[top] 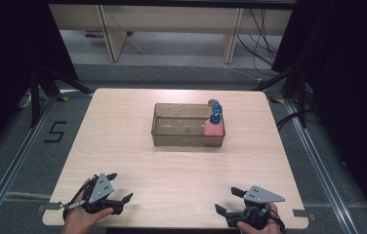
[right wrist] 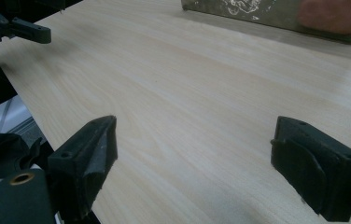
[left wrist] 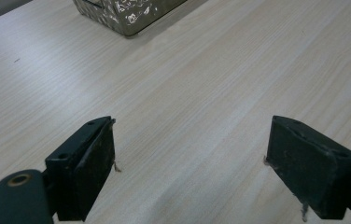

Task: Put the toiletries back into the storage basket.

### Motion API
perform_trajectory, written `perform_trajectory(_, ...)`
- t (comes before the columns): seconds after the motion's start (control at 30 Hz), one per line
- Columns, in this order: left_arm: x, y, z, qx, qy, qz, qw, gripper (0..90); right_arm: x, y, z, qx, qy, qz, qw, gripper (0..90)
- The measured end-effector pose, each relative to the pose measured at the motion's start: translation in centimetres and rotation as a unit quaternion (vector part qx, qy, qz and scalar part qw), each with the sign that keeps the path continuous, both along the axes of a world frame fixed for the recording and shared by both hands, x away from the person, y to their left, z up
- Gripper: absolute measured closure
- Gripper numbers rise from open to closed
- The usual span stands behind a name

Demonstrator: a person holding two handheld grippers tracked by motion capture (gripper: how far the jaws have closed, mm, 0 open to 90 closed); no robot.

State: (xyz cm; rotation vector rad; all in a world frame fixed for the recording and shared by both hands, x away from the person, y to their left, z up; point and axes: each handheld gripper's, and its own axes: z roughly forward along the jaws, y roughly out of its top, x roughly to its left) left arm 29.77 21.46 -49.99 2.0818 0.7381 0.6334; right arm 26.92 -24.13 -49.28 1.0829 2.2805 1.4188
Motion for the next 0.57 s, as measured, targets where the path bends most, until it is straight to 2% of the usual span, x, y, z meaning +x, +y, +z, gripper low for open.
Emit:
perform_trajectory(0.03,0.04,0.06,0.03,0.005,0.0,-0.002,1.0,14.9,-0.02,0.01,0.0,-0.002,0.003,-0.001,1.0,15.5)
perform_trajectory(0.07,-0.01,-0.14,-0.1,-0.011,0.0,0.001,0.9999,14.9,-0.01,0.02,-0.01,-0.001,0.004,-0.001,1.0,15.5)
perform_trajectory(0.1,-0.02,-0.15,-0.1,-0.012,0.002,-0.001,0.9999,14.9,-0.02,-0.02,0.03,-0.004,0.006,-0.001,1.0,15.5)
perform_trajectory(0.13,0.02,-0.02,-0.01,0.001,0.003,-0.002,1.0,14.9,0.01,0.03,-0.02,-0.001,0.004,0.0,1.0,15.5)
perform_trajectory(0.17,0.05,0.03,0.02,0.005,0.001,-0.003,1.0,14.9,0.0,0.03,-0.02,-0.002,0.005,-0.001,1.0,15.5)
perform_trajectory(0.2,0.04,-0.04,-0.03,-0.002,0.001,-0.003,1.0,14.9,-0.01,0.04,-0.03,-0.002,0.004,-0.001,1.0,15.5)
perform_trajectory(0.23,0.03,0.06,0.04,0.006,0.003,-0.004,1.0,14.9,0.0,0.04,-0.04,-0.003,0.004,-0.001,1.0,15.5)
perform_trajectory(0.27,0.04,-0.06,-0.07,-0.006,-0.001,-0.002,1.0,14.9,0.01,0.05,-0.04,-0.003,0.004,-0.001,1.0,15.5)
perform_trajectory(0.37,0.02,-0.12,-0.11,-0.01,-0.001,-0.001,0.9999,14.9,-0.26,0.26,0.0,0.009,0.027,-0.004,0.9996,15.5)
perform_trajectory(0.57,-0.01,-0.15,-0.09,-0.01,0.003,-0.002,0.9999,14.9,-0.17,0.32,-0.08,0.015,0.024,0.0,0.9996,15.5)
